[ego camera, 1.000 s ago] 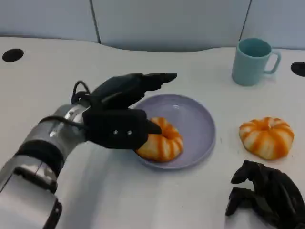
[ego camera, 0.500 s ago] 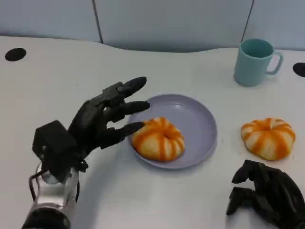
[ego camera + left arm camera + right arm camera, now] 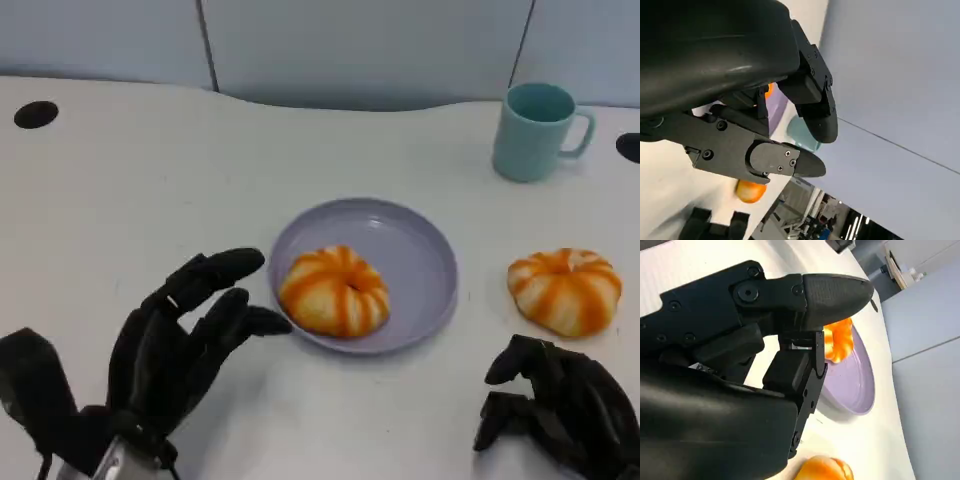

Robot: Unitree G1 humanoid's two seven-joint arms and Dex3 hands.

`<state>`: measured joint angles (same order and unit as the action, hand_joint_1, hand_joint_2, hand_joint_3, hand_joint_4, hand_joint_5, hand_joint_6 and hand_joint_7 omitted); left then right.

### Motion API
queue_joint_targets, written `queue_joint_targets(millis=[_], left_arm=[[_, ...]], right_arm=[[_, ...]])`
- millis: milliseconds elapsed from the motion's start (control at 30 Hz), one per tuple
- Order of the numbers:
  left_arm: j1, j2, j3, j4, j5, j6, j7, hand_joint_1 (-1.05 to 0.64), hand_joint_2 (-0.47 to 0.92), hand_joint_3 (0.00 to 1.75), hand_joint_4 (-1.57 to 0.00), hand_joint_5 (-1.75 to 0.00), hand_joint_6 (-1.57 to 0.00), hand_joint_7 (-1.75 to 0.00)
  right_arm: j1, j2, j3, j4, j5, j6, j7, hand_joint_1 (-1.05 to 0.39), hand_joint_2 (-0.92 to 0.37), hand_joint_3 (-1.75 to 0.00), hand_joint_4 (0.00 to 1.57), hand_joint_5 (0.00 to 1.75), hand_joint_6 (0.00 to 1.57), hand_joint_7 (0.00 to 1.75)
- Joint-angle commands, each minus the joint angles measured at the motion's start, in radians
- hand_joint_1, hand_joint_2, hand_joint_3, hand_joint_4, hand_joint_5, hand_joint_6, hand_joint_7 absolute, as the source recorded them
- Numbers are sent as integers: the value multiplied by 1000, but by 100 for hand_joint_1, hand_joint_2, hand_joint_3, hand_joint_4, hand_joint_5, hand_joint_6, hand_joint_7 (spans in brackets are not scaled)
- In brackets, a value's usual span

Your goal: Grasp the bread from the table and place it into the plate.

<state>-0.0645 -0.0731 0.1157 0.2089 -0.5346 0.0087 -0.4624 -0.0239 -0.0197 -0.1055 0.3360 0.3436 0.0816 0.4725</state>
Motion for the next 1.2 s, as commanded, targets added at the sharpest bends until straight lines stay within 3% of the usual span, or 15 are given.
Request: queue_joint_targets(millis=[33, 333, 633, 1200], left_arm=[[86, 10, 6, -69, 4, 67, 40, -47, 92, 19, -71, -142, -64, -96], [180, -9, 31, -117, -8, 124, 78, -48, 92, 20, -58, -153, -53, -106], [187, -18, 19, -108, 19, 101, 83, -50, 92, 18, -60, -153, -52, -113], [105, -20, 41, 42, 36, -81, 5, -53, 92, 19, -69, -150, -60, -109]], right_arm=[[3, -12, -6, 3, -10, -20, -7, -44, -92, -42, 128, 103, 117, 97], [17, -18, -6, -21, 3, 6, -4, -44, -92, -39, 128, 102, 118, 96], [35, -24, -6, -54, 1, 23, -16, -46, -92, -37, 129, 101, 119, 96], [-2, -37, -28, 31, 3, -18, 14, -42, -92, -44, 127, 102, 116, 94]])
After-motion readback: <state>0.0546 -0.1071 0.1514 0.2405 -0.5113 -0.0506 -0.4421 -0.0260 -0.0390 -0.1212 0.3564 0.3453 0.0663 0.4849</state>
